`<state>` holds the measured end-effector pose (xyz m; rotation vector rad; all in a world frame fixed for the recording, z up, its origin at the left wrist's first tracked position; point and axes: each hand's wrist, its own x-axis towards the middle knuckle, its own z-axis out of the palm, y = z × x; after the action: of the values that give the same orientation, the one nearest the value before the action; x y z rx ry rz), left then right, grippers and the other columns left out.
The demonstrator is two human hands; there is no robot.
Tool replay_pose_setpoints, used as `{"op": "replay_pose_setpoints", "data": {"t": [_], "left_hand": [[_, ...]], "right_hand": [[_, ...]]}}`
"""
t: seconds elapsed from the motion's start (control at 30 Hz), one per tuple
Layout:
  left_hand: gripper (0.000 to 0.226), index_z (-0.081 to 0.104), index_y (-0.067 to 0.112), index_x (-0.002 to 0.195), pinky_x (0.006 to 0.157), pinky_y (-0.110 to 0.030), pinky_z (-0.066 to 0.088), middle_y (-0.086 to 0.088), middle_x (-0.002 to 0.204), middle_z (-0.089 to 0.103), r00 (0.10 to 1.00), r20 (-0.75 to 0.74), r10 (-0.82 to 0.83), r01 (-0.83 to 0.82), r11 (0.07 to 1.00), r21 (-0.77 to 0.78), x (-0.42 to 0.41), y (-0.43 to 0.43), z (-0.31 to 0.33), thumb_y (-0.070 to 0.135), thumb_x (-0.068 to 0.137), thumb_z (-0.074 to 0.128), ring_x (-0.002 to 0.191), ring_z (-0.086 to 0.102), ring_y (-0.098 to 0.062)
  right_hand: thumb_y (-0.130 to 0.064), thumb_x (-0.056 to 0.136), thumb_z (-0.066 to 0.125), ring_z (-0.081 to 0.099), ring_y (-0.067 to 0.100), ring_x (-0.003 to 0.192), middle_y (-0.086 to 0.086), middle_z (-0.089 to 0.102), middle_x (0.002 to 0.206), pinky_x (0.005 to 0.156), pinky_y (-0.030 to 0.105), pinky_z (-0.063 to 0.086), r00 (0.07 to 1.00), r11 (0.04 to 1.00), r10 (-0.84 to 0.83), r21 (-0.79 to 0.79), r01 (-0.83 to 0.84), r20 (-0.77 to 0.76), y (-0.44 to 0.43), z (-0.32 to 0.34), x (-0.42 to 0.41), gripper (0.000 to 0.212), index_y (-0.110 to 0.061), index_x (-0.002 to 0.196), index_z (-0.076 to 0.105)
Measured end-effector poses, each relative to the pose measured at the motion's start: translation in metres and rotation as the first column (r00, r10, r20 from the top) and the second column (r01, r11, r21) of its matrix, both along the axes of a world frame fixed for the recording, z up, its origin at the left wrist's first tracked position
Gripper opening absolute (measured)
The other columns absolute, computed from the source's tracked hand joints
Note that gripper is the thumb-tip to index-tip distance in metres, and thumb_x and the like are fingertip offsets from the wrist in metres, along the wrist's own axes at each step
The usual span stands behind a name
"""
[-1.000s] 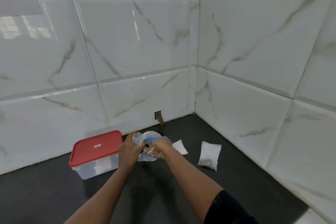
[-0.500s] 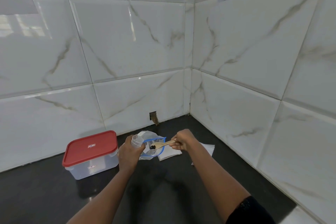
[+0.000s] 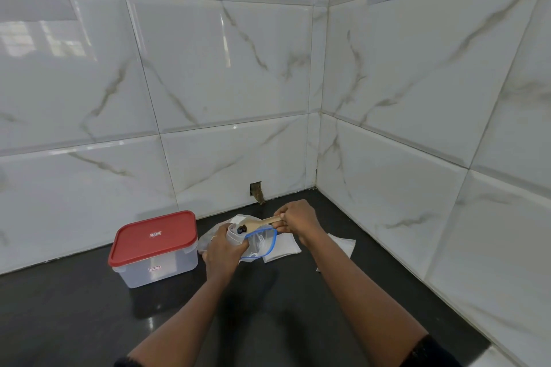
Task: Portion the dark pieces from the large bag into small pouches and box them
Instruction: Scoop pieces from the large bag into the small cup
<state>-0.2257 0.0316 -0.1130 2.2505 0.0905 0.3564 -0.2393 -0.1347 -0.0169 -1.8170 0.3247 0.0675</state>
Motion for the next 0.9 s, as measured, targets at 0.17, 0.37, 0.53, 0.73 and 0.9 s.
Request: {"op": "replay_pose_setpoints", "data": {"t": [0.17,0.37,0.53,0.73,0.9], "left_hand": [[0.063,0.044,0.010,0.134,0.102,-0.043,0.040,-0.011,0.132,0.054,1.000,-0.025,0.014,-0.014,1.000,0.000,0.000,0.000,0.000,0.033,0.081,0.070,0.121,0.051,-0.028],[0.063,0.044,0.013,0.134,0.102,-0.044,0.041,-0.010,0.131,0.054,0.999,-0.043,0.002,-0.003,1.000,-0.025,-0.001,-0.001,0.000,0.030,0.080,0.071,0.120,0.050,-0.026],[0.064,0.043,0.012,0.135,0.103,-0.042,0.040,-0.011,0.132,0.053,0.998,-0.067,0.009,-0.010,1.000,-0.014,0.003,-0.003,-0.002,0.034,0.081,0.070,0.120,0.050,-0.026],[0.064,0.041,0.010,0.136,0.105,-0.041,0.037,-0.012,0.134,0.051,0.997,-0.077,0.009,-0.009,1.000,-0.003,0.006,-0.005,-0.005,0.032,0.082,0.069,0.122,0.048,-0.026],[0.061,0.046,0.012,0.132,0.102,-0.048,0.041,-0.009,0.128,0.056,1.000,-0.023,0.005,-0.006,0.999,-0.040,0.006,-0.004,-0.006,0.031,0.080,0.072,0.118,0.052,-0.026]], "right_hand": [[0.001,0.095,0.045,0.059,0.003,0.059,0.020,0.071,0.098,0.077,0.021,0.057,0.974,0.963,0.126,-0.257,-0.075,0.188,0.011,-0.012,-0.006,0.027,0.000,0.108,0.068],[0.003,0.094,0.047,0.060,0.004,0.065,0.017,0.070,0.100,0.089,0.028,0.056,0.949,0.924,0.190,-0.371,-0.087,0.251,0.010,-0.015,-0.005,0.028,-0.002,0.110,0.069],[0.001,0.093,0.049,0.062,0.008,0.080,0.015,0.070,0.105,0.092,0.029,0.054,0.929,0.884,0.253,-0.456,-0.108,0.270,0.007,-0.014,-0.005,0.028,-0.004,0.112,0.069],[0.001,0.092,0.052,0.068,0.019,0.095,0.013,0.070,0.106,0.093,0.030,0.054,0.919,0.864,0.275,-0.492,-0.108,0.282,0.005,-0.016,-0.006,0.028,-0.005,0.112,0.069],[0.002,0.093,0.048,0.066,0.012,0.068,0.018,0.072,0.095,0.082,0.027,0.058,0.957,0.941,0.134,-0.335,-0.042,0.257,-0.001,-0.017,-0.003,0.026,-0.002,0.107,0.070]]}}
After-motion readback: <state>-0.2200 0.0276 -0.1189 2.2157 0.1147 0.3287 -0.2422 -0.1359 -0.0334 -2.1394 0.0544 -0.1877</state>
